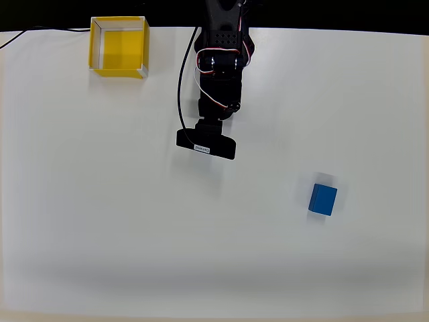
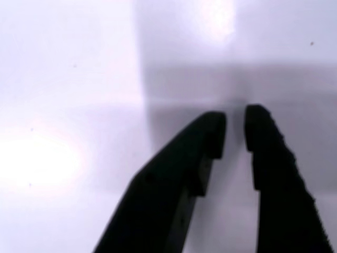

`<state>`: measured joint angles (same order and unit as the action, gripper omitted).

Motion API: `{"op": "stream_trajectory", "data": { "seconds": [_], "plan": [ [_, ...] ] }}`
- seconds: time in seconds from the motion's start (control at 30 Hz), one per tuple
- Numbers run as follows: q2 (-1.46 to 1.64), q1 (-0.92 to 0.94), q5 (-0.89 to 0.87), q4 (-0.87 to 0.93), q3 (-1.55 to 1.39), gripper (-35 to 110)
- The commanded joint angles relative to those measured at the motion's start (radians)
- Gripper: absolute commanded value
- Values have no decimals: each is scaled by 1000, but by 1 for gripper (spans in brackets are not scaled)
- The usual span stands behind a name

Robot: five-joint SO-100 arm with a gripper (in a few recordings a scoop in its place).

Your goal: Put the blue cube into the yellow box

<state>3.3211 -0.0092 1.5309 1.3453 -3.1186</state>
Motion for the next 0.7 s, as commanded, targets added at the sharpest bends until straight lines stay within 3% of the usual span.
{"op": "stream_trajectory", "data": {
  "seconds": [0.0,0.4,0.67],
  "plan": [
    [25,-20,-14,2,-26,0],
    [-14,-14,112,0,5,0],
    [-445,-78,0,-71,515,4]
  ]
}}
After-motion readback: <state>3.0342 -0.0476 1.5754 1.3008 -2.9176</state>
